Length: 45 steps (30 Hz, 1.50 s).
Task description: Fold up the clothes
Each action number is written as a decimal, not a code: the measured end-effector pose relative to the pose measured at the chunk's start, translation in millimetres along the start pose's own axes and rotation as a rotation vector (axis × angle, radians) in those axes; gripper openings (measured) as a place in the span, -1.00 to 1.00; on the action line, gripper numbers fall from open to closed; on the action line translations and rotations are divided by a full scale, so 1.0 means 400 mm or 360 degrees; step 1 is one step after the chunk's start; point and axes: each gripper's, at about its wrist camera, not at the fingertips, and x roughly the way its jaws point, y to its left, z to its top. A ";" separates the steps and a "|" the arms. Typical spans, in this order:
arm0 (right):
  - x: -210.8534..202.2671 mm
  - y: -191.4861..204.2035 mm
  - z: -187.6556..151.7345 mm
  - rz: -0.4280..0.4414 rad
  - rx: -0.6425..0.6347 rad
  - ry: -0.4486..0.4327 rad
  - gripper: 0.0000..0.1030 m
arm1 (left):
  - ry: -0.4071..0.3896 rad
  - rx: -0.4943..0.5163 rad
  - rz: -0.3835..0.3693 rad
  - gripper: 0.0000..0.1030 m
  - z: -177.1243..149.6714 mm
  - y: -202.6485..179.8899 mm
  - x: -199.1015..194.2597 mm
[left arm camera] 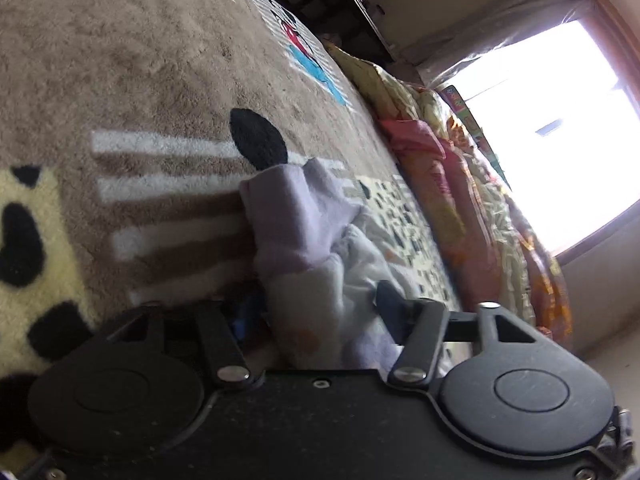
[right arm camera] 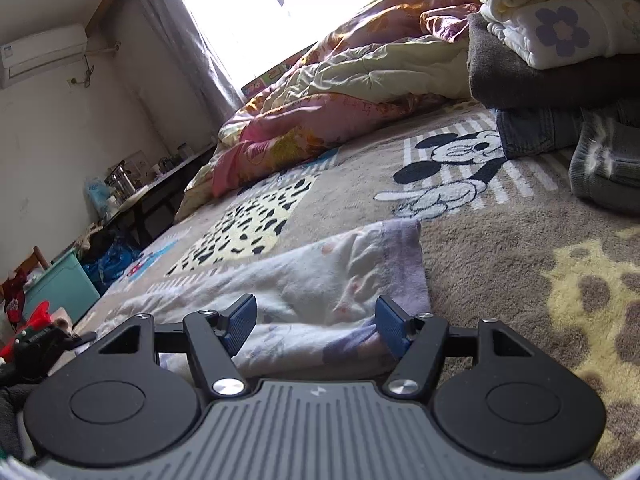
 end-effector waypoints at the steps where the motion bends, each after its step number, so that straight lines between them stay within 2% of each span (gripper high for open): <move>1: 0.001 -0.003 0.001 -0.0003 0.0006 -0.0001 0.29 | 0.0003 -0.0004 0.0004 -0.22 -0.003 0.001 -0.002; 3: 0.009 -0.013 0.000 -0.0003 0.0024 0.0019 0.29 | -0.0003 0.0021 -0.0026 -0.39 -0.004 -0.005 -0.021; 5: 0.015 -0.020 -0.001 -0.0003 0.0039 0.0036 0.29 | -0.0031 0.0094 -0.0060 -0.44 -0.007 -0.024 -0.049; 9: 0.015 -0.028 0.000 0.0012 0.0073 0.0036 0.29 | -0.0183 0.0494 -0.0137 -0.46 -0.031 -0.146 -0.118; 13: 0.010 -0.080 0.001 0.0118 0.0322 0.0007 0.29 | -0.0330 0.1017 -0.0279 -0.46 -0.113 -0.302 -0.188; 17: 0.007 -0.146 -0.006 0.0254 0.0639 -0.0024 0.29 | -0.0378 0.1527 -0.0423 -0.47 -0.244 -0.448 -0.219; 21: 0.010 -0.187 -0.018 0.0347 0.0857 -0.0050 0.29 | -0.0393 0.2056 -0.0460 -0.47 -0.429 -0.536 -0.208; 25: 0.010 -0.218 -0.028 0.0418 0.1026 -0.0091 0.28 | -0.0354 0.2464 -0.0445 -0.47 -0.603 -0.546 -0.160; 29: 0.001 -0.246 -0.039 0.0477 0.1169 -0.0167 0.29 | -0.0335 0.2778 -0.0416 -0.48 -0.733 -0.512 -0.116; 33: -0.023 -0.251 -0.024 0.0426 0.1120 -0.0254 0.37 | -0.0327 0.2965 -0.0418 -0.48 -0.816 -0.471 -0.098; 36: -0.038 -0.250 -0.011 0.0365 0.1041 -0.0295 0.38 | -0.0300 0.3022 -0.0429 -0.49 -0.840 -0.450 -0.095; 39: -0.052 -0.256 0.003 0.0302 0.0966 -0.0320 0.38 | -0.0154 0.3119 -0.0479 -0.49 -0.860 -0.439 -0.071; 41: -0.056 -0.250 0.012 0.0257 0.0886 -0.0330 0.38 | -0.0057 0.3127 -0.0536 -0.44 -0.862 -0.435 -0.061; 43: -0.059 -0.239 0.022 0.0212 0.0795 -0.0338 0.37 | 0.0044 0.3044 -0.0629 -0.29 -0.830 -0.444 -0.073; 44: -0.060 -0.234 0.026 0.0189 0.0749 -0.0343 0.36 | 0.0135 0.2949 -0.0719 0.05 -0.802 -0.453 -0.082; 45: -0.062 -0.228 0.031 0.0167 0.0703 -0.0347 0.34 | 0.0235 0.2831 -0.0815 0.19 -0.770 -0.461 -0.093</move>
